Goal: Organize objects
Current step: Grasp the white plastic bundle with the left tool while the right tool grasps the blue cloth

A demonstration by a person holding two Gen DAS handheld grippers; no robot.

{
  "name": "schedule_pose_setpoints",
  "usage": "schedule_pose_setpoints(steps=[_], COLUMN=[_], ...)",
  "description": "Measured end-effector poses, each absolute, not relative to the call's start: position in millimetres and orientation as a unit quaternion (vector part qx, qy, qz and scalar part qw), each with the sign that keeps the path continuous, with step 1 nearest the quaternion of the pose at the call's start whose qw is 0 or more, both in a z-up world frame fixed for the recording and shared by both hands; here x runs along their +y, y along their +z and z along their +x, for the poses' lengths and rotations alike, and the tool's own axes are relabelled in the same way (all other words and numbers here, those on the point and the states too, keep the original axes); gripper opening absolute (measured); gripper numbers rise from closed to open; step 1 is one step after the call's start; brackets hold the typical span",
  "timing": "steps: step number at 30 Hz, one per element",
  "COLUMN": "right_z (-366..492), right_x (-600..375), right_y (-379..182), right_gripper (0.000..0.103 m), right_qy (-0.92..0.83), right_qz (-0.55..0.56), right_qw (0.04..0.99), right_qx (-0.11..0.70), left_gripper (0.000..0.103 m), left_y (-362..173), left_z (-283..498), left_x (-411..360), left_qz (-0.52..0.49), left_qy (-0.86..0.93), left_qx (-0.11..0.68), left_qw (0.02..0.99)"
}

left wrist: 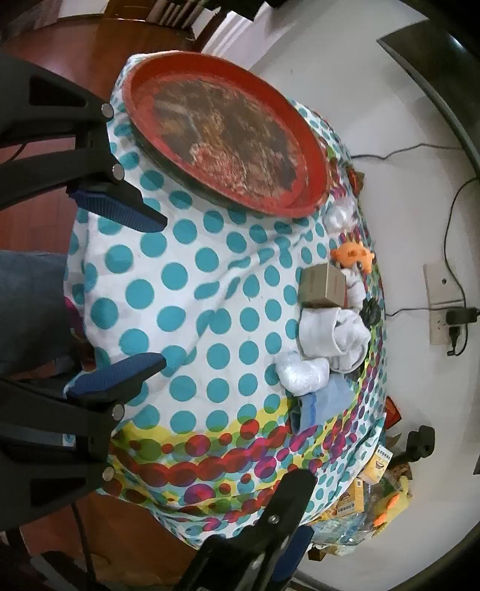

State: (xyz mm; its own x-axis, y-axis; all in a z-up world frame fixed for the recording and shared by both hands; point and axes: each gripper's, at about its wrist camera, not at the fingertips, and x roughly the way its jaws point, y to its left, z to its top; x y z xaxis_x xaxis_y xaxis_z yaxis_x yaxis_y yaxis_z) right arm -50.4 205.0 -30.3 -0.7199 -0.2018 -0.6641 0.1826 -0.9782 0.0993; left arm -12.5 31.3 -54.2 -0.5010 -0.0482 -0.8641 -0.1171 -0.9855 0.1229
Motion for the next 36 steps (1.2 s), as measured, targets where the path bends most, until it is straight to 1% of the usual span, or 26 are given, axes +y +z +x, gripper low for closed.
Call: schedule_pose_setpoints(steps=[9, 17, 26, 27, 28, 29, 31, 32, 34, 36], right_z=[-96, -148, -199, -203, -207, -210, -215, -214, -214, -213], right_x=[216, 222, 204, 203, 202, 201, 200, 200, 200, 203], right_y=[-58, -79, -106, -108, -111, -113, -117, -116, -116, -114], right_gripper=[0.08, 0.08, 0.08, 0.078, 0.073, 0.07, 0.056, 0.055, 0.04, 0.037], right_qy=[-0.914, -0.904, -0.893, -0.892, -0.892, -0.89, -0.887, -0.89, -0.89, -0.893], right_qz=[0.391, 0.416, 0.436, 0.437, 0.437, 0.44, 0.444, 0.438, 0.435, 0.43], right_qw=[0.105, 0.104, 0.109, 0.11, 0.114, 0.118, 0.125, 0.127, 0.136, 0.133], right_qx=[-0.011, -0.009, 0.009, 0.012, 0.011, 0.01, 0.009, 0.013, 0.013, 0.016], left_gripper=[0.07, 0.07, 0.07, 0.07, 0.07, 0.07, 0.07, 0.07, 0.07, 0.07], left_y=[-72, -87, -94, -94, -95, -96, -98, -99, -99, -98], left_z=[-48, -82, -114, -117, -121, -124, -129, -131, -135, -138], left_x=[38, 44, 55, 56, 58, 59, 63, 65, 68, 72], left_qz=[-0.515, -0.526, -0.524, -0.523, -0.522, -0.522, -0.521, -0.521, -0.517, -0.512], left_qy=[0.853, 0.846, 0.846, 0.847, 0.848, 0.848, 0.848, 0.848, 0.85, 0.852], left_qx=[0.08, 0.074, 0.075, 0.074, 0.073, 0.073, 0.072, 0.071, 0.068, 0.069], left_qw=[0.029, 0.039, 0.055, 0.059, 0.062, 0.064, 0.07, 0.072, 0.079, 0.085])
